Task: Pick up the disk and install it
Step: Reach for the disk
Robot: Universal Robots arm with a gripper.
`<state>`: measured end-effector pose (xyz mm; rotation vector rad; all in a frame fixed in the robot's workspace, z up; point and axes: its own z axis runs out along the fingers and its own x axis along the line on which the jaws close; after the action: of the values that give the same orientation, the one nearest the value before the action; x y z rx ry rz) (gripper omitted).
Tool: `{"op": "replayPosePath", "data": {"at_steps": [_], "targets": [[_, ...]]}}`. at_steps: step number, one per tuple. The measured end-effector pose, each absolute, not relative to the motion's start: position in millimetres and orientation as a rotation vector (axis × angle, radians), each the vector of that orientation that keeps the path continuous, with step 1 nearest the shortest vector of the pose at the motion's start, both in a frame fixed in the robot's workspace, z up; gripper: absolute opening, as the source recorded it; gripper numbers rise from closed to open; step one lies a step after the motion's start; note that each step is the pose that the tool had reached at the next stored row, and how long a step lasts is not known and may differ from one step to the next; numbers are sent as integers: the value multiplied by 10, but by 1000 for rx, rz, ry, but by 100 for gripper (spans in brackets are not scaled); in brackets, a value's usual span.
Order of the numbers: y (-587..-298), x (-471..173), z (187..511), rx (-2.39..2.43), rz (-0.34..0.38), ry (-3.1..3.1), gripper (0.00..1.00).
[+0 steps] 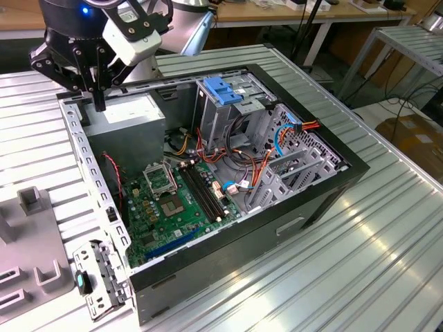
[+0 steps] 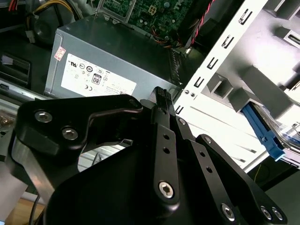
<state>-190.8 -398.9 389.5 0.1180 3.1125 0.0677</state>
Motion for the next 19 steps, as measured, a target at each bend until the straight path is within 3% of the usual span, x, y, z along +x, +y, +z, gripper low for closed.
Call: {"op": "replayPosePath", "data": {"at_steps": [19], "targets": [[-3989,-2025,3886,118,67,3113,11]]}}
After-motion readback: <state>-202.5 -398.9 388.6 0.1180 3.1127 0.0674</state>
